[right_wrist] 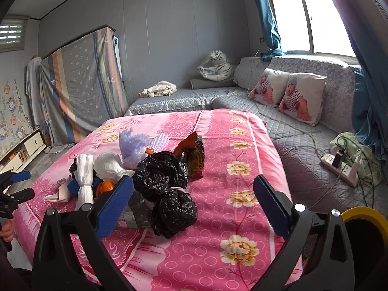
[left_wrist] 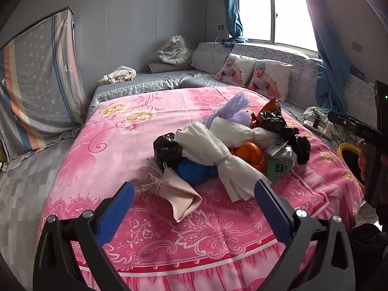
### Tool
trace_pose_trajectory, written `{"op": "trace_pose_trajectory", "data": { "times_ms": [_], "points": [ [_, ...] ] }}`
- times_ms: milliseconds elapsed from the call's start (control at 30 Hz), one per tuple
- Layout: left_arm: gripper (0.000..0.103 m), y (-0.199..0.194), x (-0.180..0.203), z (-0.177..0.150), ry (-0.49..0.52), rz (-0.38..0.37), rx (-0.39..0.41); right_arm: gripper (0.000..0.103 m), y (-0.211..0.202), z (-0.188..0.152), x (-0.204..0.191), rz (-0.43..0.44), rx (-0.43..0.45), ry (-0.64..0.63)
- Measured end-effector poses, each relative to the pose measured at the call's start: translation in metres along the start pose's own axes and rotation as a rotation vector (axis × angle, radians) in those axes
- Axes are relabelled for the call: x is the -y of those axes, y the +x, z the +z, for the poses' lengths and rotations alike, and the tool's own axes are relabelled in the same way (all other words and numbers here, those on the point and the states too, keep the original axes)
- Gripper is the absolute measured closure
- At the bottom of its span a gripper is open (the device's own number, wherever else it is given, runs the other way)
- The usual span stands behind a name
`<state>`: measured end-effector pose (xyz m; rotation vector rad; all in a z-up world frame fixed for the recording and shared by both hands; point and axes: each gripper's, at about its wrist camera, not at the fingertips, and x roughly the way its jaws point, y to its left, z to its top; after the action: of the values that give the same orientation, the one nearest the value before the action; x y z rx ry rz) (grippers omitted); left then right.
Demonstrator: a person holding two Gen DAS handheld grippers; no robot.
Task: Collect trash
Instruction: 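Grasp the black plastic bag with the right gripper while the left gripper grasps the beige cloth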
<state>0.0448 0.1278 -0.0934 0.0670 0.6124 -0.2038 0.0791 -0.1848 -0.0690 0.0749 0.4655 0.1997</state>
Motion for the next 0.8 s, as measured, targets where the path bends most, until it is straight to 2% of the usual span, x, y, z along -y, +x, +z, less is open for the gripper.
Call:
{"op": "trace_pose_trajectory", "data": {
  "times_ms": [100, 233, 333, 567, 633, 700, 800],
  "points": [
    [0.007, 0.017, -0.008, -0.008, -0.023, -0.021, -0.039, 0.008, 0.023, 0.0, -0.005, 0.018, -0.071, -0.033],
    [0.007, 0.038, -0.022, -0.007, -0.091, -0.063, -0.087, 0.008, 0.047, 0.0, -0.011, 0.082, -0.142, -0.056],
    [0.007, 0.05, -0.026, -0.005, -0.113, -0.066, -0.117, 0.008, 0.061, 0.0, -0.015, 0.088, -0.167, -0.066],
    [0.007, 0.067, -0.023, -0.002, -0.108, -0.089, -0.147, 0.008, 0.086, 0.003, -0.018, 0.164, -0.247, -0.035],
    [0.007, 0.071, -0.023, -0.002, -0.111, -0.09, -0.157, 0.009, 0.091, 0.0, -0.018, 0.161, -0.269, -0.026],
    [0.007, 0.074, -0.026, -0.002, -0.126, -0.097, -0.162, 0.015, 0.095, -0.003, -0.017, 0.162, -0.286, -0.017],
    [0.01, 0.077, -0.029, -0.002, -0.138, -0.097, -0.168, 0.017, 0.1, -0.006, -0.013, 0.156, -0.306, -0.004]
  ]
}}
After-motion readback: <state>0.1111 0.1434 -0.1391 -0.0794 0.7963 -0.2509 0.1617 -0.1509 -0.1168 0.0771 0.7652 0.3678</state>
